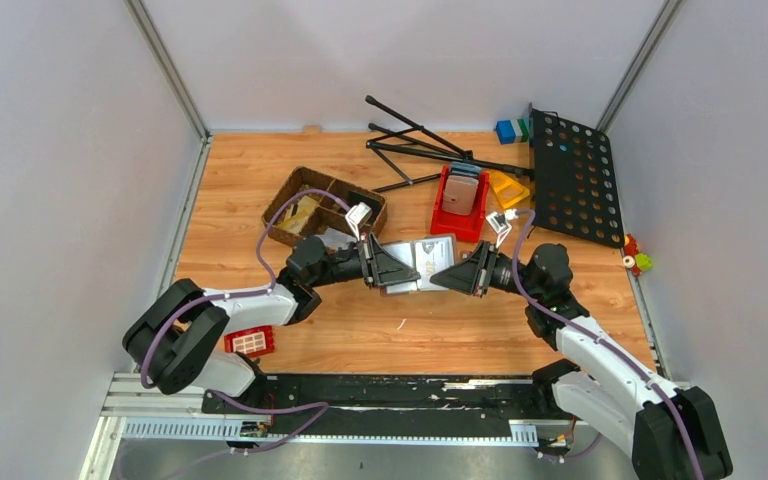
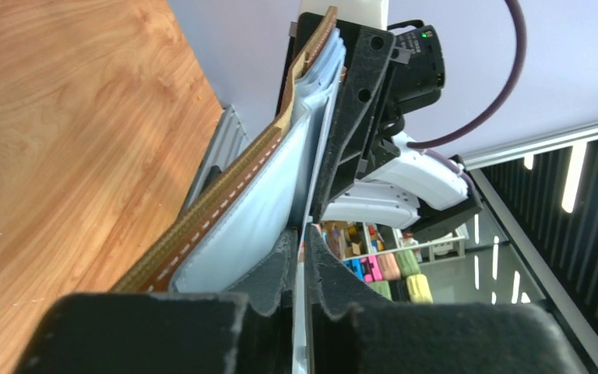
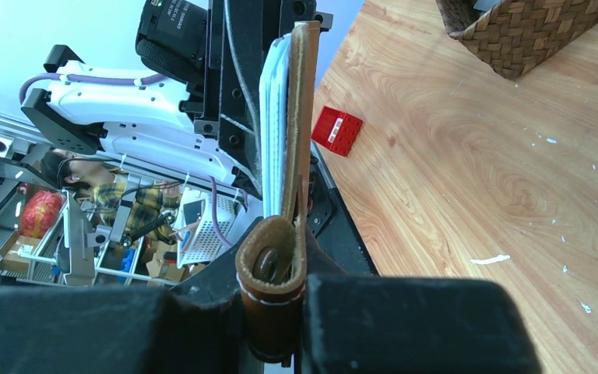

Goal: Take the credit cards out of the card holder
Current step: Remove the credit card from the card holder.

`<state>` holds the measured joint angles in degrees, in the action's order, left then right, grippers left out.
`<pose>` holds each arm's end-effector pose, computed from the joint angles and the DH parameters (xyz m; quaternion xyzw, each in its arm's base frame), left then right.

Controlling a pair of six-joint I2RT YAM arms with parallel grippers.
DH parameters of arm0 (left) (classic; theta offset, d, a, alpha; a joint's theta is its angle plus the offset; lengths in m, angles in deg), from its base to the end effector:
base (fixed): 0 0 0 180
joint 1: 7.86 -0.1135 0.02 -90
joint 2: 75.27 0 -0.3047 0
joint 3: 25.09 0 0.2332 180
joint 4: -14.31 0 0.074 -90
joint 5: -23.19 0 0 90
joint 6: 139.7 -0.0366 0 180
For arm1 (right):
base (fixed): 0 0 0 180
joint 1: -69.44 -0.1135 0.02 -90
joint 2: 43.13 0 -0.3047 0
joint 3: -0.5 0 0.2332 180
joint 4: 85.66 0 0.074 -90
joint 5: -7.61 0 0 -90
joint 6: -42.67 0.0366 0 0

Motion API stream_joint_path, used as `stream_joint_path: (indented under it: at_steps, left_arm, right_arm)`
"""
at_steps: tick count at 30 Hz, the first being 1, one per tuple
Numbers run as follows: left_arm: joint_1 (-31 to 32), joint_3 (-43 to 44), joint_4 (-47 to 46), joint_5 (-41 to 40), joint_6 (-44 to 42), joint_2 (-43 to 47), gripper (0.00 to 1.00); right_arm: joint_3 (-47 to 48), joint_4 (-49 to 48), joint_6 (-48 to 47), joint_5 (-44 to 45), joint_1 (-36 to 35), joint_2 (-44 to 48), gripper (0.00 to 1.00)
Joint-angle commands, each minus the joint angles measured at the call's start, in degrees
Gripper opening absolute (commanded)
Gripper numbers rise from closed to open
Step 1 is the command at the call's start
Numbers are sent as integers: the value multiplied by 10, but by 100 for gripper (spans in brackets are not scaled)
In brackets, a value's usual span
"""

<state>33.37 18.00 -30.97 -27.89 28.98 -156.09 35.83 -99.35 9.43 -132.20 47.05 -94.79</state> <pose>0.1784 -0.1870 0.2851 0.0378 0.6689 -0.7238 0.1650 0.1302 0.0839 0.2824 -0.0840 0.7126 0.6338 0.2888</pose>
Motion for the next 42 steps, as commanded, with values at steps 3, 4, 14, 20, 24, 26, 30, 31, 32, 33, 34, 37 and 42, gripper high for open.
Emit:
stream_joint_path:
  at_steps: [3, 4, 14, 20, 24, 26, 30, 31, 32, 33, 34, 37, 42]
  left_arm:
    - [29, 52, 53, 4, -64, 17, 0]
    - [29, 55, 71, -2, -74, 21, 0]
    - [25, 49, 196, -47, -133, 55, 0]
    - [15, 37, 219, -49, -148, 73, 0]
    - [11, 34, 239, -50, -158, 86, 0]
    - [8, 32, 244, -50, -160, 89, 0]
    - [5, 31, 247, -46, -161, 93, 0]
    - [5, 32, 247, -43, -162, 92, 0]
    - [5, 32, 246, -41, -161, 91, 0]
    - [5, 33, 244, -38, -160, 89, 0]
    - [4, 34, 242, -35, -159, 88, 0]
    - [5, 38, 235, -25, -155, 80, 1]
    - [5, 39, 227, -21, -149, 74, 13]
  right_arm:
    - [15, -10, -10, -23, -19, -11, 13]
    - [16, -5, -13, -23, -18, -12, 14]
    - [22, 44, -28, -6, -13, -9, 30]
    - [23, 60, -29, -3, -1, 1, 32]
    - [21, 63, -29, -3, 3, 5, 31]
    - [21, 63, -28, -3, 3, 4, 31]
    - [21, 60, -26, -2, 3, 2, 28]
    - [21, 59, -25, -2, 4, 1, 27]
    - [22, 58, -24, -3, 3, 0, 24]
    - [22, 57, -24, -3, 3, 0, 21]
    - [22, 56, -23, -3, 3, -1, 19]
    - [22, 45, -19, -8, 3, -3, 14]
    - [23, 42, -15, -12, 4, -3, 6]
